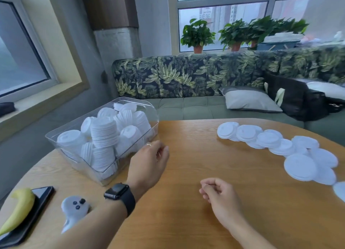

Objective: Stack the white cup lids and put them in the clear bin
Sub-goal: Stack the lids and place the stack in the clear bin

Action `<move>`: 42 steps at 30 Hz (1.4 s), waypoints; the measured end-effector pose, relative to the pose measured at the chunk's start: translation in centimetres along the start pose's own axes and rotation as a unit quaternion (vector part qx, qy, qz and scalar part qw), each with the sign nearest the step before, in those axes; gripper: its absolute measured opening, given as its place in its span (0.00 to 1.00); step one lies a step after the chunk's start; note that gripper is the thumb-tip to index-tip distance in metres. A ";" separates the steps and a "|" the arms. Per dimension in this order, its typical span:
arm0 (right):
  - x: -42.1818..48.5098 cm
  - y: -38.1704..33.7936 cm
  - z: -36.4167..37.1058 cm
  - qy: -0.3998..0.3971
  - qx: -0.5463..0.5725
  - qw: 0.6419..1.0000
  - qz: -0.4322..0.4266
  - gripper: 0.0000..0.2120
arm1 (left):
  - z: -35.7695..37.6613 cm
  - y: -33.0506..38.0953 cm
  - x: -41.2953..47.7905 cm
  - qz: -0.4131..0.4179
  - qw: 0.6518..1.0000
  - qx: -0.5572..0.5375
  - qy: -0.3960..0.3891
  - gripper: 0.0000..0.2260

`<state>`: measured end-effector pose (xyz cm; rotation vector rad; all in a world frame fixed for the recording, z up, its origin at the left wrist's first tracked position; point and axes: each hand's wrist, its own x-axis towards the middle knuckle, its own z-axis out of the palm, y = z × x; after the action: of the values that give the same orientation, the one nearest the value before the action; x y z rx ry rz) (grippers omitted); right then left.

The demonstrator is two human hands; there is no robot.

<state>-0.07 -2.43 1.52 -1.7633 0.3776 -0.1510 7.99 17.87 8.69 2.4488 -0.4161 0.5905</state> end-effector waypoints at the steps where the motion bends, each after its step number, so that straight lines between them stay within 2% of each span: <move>1: 0.2 0.2 -0.4 0.009 0.003 1.000 -0.001 0.08 | 1.3 0.9 -0.9 0.016 0.999 -0.011 -0.026 0.09; 4: 0.7 1.0 -2.4 0.046 -0.004 0.999 -0.014 0.08 | 5.4 3.3 -3.4 0.029 0.995 -0.049 -0.083 0.05; 9: 1.0 2.1 -7.0 0.095 -0.052 0.993 -0.037 0.05 | 10.7 6.7 -5.4 0.037 0.986 -0.087 -0.138 0.11; 13: 1.6 3.5 -11.0 0.130 -0.072 0.988 -0.051 0.07 | 13.7 8.9 -6.2 0.046 0.980 -0.102 -0.163 0.11; 16: 1.7 4.5 -13.9 0.143 -0.092 0.984 -0.055 0.07 | 15.2 10.1 -6.2 0.073 0.979 -0.078 -0.172 0.10; 20: 1.5 5.5 -17.3 0.167 -0.111 0.977 -0.079 0.07 | 16.5 11.6 -5.8 0.139 0.966 -0.028 -0.217 0.15; 24: 1.5 6.5 -19.4 0.180 -0.135 0.968 -0.110 0.09 | 17.3 13.0 -5.6 0.168 0.955 -0.007 -0.243 0.18; 28: 1.5 7.3 -22.0 0.221 -0.190 0.941 -0.171 0.17 | 17.6 13.5 -5.7 0.172 0.953 -0.006 -0.248 0.18; 31: 1.5 7.5 -24.7 0.284 -0.274 0.900 -0.188 0.19 | 17.4 13.5 -5.8 0.168 0.955 -0.010 -0.243 0.18; 34: 1.9 8.0 -27.2 0.330 -0.345 0.870 -0.121 0.23 | 17.3 13.5 -5.9 0.172 0.954 -0.007 -0.245 0.18; 38: 2.1 8.2 -28.8 0.287 -0.365 0.885 0.021 0.36 | 17.2 13.6 -6.0 0.175 0.955 -0.007 -0.238 0.17; 40: 2.2 8.0 -28.9 0.269 -0.362 0.891 0.048 0.40 | 17.2 13.5 -6.0 0.176 0.956 -0.010 -0.236 0.17; 42: 2.4 7.9 -28.9 0.271 -0.353 0.894 0.055 0.40 | 17.2 13.5 -6.0 0.178 0.956 -0.013 -0.232 0.17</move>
<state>-7.98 -31.43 0.19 -2.3963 1.0364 -0.4766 2.66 -2.10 -0.67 2.4905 -1.0631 0.1333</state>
